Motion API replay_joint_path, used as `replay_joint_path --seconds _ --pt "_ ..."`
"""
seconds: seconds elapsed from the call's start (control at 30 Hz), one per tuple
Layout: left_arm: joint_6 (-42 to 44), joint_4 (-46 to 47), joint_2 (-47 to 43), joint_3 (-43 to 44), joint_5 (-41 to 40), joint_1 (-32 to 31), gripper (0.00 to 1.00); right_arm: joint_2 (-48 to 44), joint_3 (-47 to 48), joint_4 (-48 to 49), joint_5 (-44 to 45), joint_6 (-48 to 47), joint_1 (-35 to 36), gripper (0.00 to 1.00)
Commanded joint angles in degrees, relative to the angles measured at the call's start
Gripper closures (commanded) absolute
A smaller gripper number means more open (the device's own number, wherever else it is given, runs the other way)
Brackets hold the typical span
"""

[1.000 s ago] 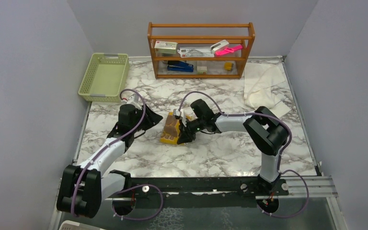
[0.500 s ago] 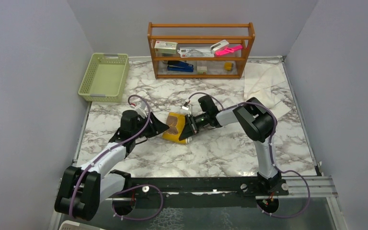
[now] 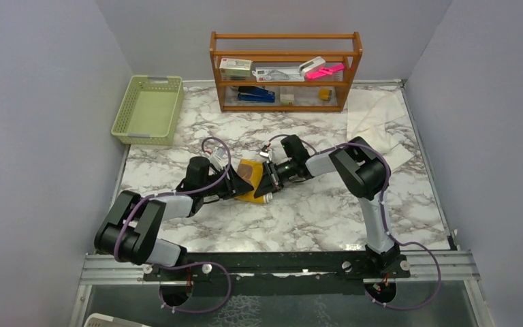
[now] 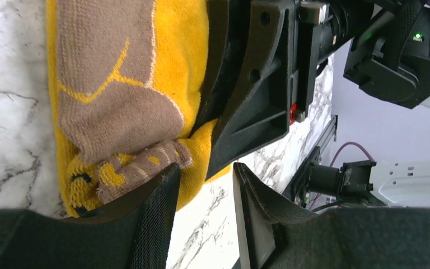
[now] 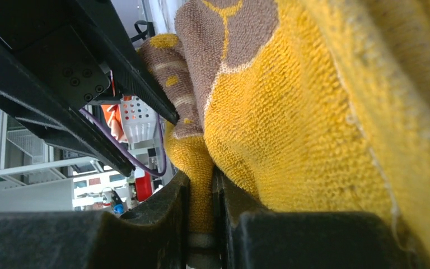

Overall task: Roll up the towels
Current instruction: Roll the towel at the center of the board.

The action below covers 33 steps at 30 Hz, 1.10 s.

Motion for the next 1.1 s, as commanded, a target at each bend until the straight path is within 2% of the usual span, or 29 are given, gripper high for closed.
replay_joint_path --seconds 0.0,0.17,0.27,0.4,0.57,0.63,0.7,0.83,1.07 --pt "0.3 6.9 3.9 -0.4 -2.6 -0.3 0.57 0.5 -0.7 -6.1 7.8 -1.2 -0.4 0.83" --pt "2.2 6.9 8.6 1.7 -7.0 -0.3 0.58 -5.4 -1.4 -8.8 12.0 -8.7 0.0 0.66" --pt "2.3 6.9 11.8 2.2 -7.7 -0.3 0.59 -10.8 -1.2 -13.9 21.2 -16.8 0.4 0.58" --pt "3.3 6.9 14.8 0.9 -8.7 -0.3 0.61 -17.4 -3.6 -13.0 32.2 -24.1 0.9 0.51" --pt "4.2 6.9 16.6 -0.1 -9.7 -0.5 0.62 -26.1 -14.3 -1.2 40.7 -30.6 1.7 0.48" --pt "4.3 6.9 17.2 -0.3 -10.1 -0.8 0.62 -31.5 -21.7 9.4 37.9 -36.0 2.3 0.32" --pt "4.4 6.9 17.7 -0.3 -10.3 -1.3 0.62 -37.0 -28.5 18.8 36.5 -42.1 4.2 0.23" --pt "4.3 6.9 19.5 -0.1 -11.1 -2.3 0.63 -41.5 -32.5 22.7 37.1 -59.5 11.0 0.21" --pt "4.5 6.9 21.5 0.4 -11.2 -3.1 0.63 -33.6 -28.4 19.6 47.3 -71.4 19.7 0.23"
